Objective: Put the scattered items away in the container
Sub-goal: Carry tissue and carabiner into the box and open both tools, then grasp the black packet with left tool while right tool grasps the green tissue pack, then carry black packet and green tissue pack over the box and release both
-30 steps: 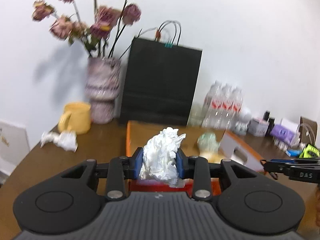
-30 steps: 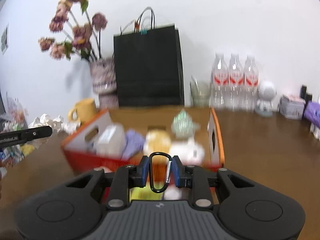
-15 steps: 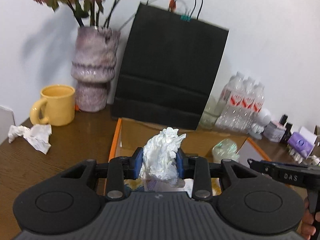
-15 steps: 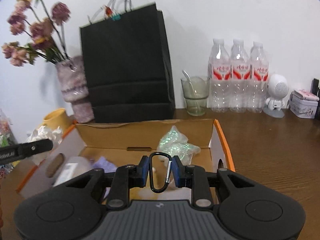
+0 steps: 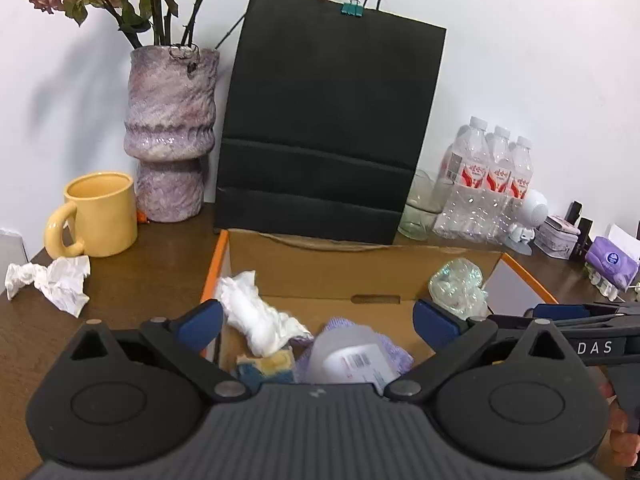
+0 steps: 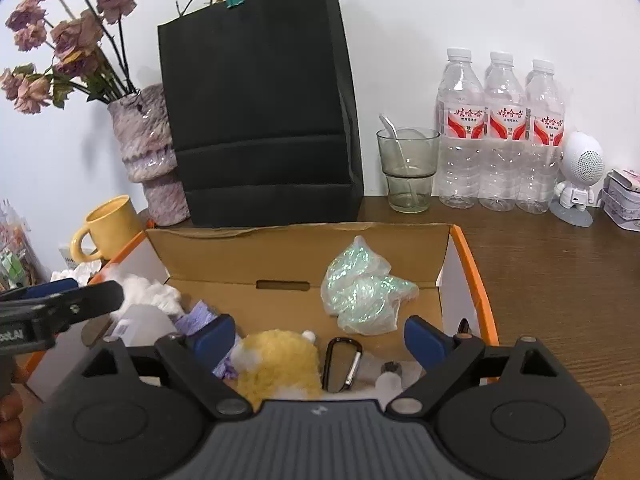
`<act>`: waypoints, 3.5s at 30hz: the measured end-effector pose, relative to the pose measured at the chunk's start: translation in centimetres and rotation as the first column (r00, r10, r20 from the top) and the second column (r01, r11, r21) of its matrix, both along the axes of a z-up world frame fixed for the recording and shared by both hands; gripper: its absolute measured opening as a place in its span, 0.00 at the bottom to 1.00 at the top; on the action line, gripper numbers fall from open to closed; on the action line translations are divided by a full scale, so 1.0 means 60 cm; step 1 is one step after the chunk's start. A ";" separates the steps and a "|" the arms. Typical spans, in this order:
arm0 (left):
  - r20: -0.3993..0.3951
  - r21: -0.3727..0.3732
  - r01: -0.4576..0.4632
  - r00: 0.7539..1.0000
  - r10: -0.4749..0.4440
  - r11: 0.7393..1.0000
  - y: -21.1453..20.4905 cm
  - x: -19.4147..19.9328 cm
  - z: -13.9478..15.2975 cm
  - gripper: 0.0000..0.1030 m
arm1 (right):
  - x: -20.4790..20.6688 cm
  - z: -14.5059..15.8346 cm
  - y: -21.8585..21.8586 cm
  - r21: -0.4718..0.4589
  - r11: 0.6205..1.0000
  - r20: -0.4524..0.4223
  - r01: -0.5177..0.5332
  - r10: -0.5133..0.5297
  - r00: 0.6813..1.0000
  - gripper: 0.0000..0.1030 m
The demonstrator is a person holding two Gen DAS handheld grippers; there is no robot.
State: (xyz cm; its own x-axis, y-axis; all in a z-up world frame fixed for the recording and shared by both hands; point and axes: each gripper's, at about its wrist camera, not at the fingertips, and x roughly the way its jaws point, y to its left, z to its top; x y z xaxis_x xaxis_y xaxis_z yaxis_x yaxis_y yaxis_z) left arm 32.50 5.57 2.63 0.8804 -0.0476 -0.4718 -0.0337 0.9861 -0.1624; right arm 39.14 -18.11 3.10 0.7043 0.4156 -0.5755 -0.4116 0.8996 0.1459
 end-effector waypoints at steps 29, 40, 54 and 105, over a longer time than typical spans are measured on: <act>0.081 0.086 0.002 0.997 -0.009 0.996 0.023 -0.174 0.043 1.00 | -0.182 0.043 -0.049 -0.035 0.996 0.076 -0.083 0.086 0.993 1.00; -0.092 0.120 0.049 0.995 -0.038 0.992 0.056 -0.267 -0.037 1.00 | -0.247 -0.030 -0.057 -0.112 0.992 -0.043 -0.062 0.057 0.997 1.00; -0.190 0.162 0.207 0.966 -0.175 0.965 0.043 -0.288 -0.086 0.47 | -0.264 -0.052 -0.023 -0.118 0.992 -0.053 -0.036 0.030 0.998 0.96; 0.099 -0.106 -0.063 0.992 0.074 0.992 -0.023 -0.047 0.043 0.12 | -0.132 0.061 -0.016 0.037 0.999 0.129 0.020 -0.024 0.991 0.44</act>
State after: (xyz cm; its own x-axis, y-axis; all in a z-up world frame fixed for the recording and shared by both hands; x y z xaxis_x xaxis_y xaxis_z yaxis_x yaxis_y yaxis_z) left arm 29.70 4.16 5.21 0.9268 -0.0289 -0.3743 -0.0785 0.9601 -0.2683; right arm 31.25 -19.07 6.76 0.7813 0.4177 -0.4638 -0.4094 0.9038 0.1244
